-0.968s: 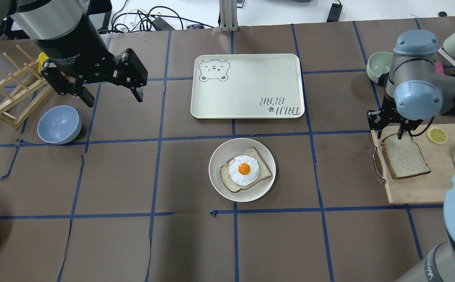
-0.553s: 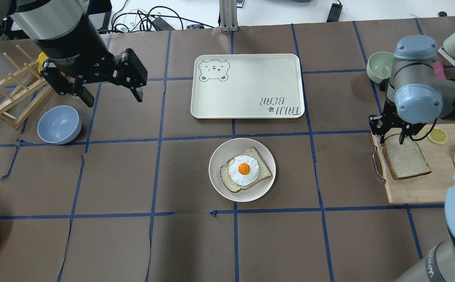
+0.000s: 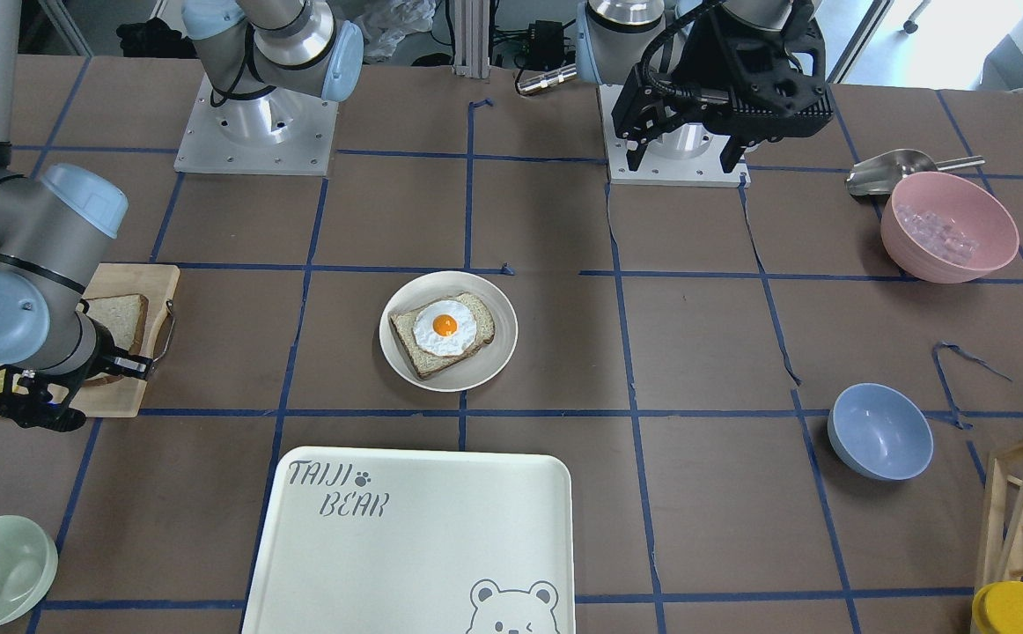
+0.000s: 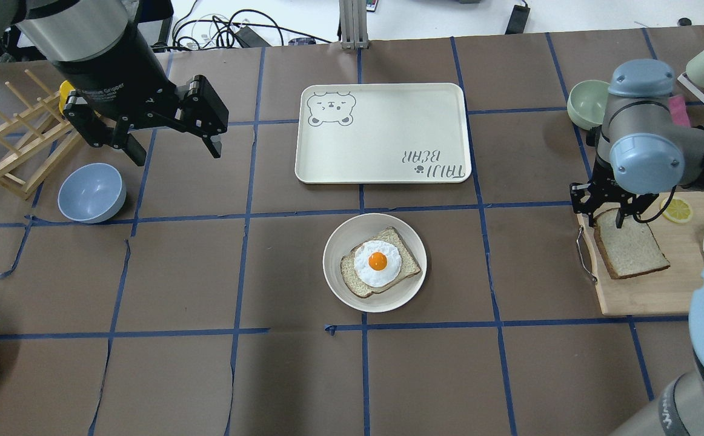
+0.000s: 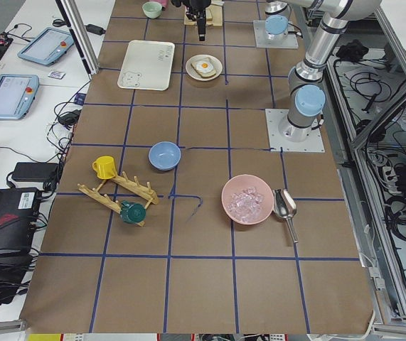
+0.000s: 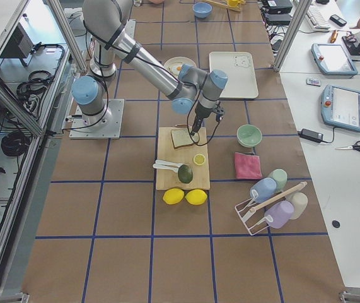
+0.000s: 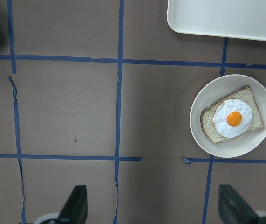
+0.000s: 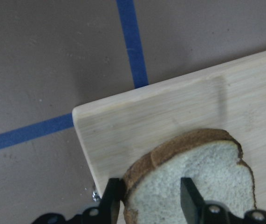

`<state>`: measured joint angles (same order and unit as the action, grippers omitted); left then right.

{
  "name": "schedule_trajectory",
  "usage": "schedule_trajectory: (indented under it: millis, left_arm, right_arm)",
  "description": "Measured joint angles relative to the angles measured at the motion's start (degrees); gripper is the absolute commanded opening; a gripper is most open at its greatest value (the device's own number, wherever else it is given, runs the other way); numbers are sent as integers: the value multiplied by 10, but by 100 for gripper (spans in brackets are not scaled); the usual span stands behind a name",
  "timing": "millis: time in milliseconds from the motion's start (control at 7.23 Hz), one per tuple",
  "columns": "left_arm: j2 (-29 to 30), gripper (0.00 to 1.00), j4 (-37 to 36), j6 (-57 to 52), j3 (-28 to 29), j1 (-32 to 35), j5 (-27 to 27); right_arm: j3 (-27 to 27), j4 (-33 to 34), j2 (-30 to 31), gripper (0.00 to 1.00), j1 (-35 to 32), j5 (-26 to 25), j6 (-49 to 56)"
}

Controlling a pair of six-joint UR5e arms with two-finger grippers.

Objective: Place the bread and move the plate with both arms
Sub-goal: 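Grasp the bread slice edge with the right gripper and lift it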

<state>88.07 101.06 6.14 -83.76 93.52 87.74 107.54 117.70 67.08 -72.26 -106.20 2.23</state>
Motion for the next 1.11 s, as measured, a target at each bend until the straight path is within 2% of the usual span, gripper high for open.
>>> schedule_trajectory:
  millis: [553,1106]
  left_arm:
    - [0,100,0,0,0,0,0]
    - [-1,100,1,0,0,1,0]
  right_arm:
    - [2,-7,6,0,7,5,8]
    - [-7,-82,56,0,6,1,8]
